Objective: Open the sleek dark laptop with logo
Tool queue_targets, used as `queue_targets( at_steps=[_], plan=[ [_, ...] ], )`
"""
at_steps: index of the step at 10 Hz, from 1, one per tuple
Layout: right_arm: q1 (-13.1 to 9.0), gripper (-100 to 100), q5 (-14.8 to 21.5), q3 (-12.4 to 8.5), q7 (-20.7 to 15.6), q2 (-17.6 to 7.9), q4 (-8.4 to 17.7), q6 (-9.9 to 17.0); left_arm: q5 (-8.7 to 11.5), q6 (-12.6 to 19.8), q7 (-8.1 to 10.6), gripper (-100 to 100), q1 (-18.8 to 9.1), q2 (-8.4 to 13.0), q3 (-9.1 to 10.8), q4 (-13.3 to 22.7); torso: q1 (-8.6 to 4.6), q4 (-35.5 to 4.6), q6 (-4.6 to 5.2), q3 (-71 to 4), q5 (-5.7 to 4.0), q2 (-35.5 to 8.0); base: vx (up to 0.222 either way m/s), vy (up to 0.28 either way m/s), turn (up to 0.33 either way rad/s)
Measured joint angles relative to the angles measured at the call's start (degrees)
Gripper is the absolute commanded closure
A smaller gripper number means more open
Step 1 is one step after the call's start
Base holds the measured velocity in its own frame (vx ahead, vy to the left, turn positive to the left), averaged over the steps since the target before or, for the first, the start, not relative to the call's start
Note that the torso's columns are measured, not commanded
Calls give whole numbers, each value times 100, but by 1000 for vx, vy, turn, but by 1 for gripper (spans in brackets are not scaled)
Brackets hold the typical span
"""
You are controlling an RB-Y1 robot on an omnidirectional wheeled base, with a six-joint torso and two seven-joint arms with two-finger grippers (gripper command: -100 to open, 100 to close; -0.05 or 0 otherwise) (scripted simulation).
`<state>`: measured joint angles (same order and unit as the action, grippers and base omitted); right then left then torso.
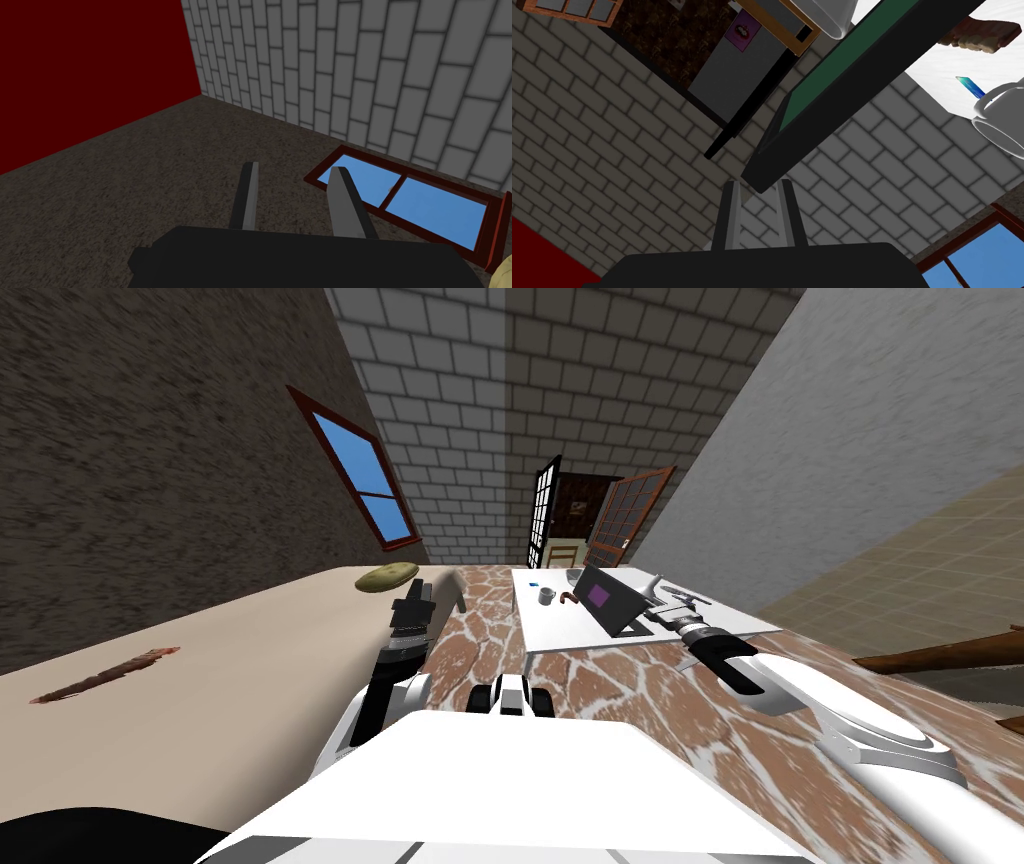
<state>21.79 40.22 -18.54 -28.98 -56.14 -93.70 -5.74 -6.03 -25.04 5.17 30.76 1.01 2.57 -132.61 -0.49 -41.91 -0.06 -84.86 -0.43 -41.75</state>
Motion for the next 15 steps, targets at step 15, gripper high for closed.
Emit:
queue_targets(
  at_steps=[15],
  plan=[
    [128, 100, -1633, 590, 1991, -678, 880, -326, 0, 0, 0, 0, 0, 1, 1, 0, 34, 3, -54, -12, 6, 21, -3, -90, 50]
  ],
)
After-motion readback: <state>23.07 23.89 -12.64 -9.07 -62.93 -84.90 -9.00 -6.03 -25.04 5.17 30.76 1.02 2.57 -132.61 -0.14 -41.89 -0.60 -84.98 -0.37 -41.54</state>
